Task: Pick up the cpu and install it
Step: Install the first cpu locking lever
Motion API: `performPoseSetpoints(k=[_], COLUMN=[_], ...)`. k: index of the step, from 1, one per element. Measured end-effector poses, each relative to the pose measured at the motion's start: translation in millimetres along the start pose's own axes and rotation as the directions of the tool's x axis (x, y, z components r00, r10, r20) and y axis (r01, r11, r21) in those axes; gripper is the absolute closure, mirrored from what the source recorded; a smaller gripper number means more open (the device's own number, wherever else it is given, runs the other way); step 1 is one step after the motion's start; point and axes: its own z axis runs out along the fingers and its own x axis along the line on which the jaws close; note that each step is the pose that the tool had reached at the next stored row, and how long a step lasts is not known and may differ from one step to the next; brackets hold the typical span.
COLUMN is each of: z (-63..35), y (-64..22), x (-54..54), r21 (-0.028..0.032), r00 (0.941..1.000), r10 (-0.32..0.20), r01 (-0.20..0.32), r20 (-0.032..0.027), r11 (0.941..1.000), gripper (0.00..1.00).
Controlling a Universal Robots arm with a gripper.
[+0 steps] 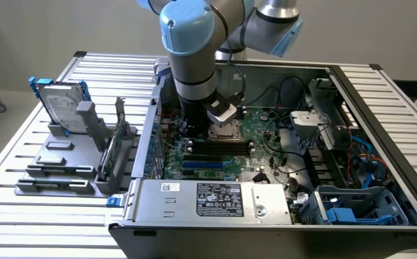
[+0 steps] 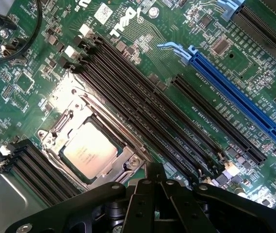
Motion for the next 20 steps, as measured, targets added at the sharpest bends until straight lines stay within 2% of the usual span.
performPoseSetpoints(k=[9,14,16,20], z=[0.3,-2.4,-6.3,-18.5], y=[-1.6,-2.3,-3.0,-3.4], x=[-0.6,-0.9,-0.8,2.1], r21=[-0.0012,-0.0049,-0.0045,-0.0066], r00=[1.0000,1.0000,1.0000,1.0000], r10=[0.000,-0.001,0.000,-0.001], r01=[0.000,0.001,0.000,0.001], r20=[-0.0015,0.0024,0.0048,0.0043], r11=[1.0000,1.0000,1.0000,1.0000], gripper=[0.89,0.89,0.89,0.89])
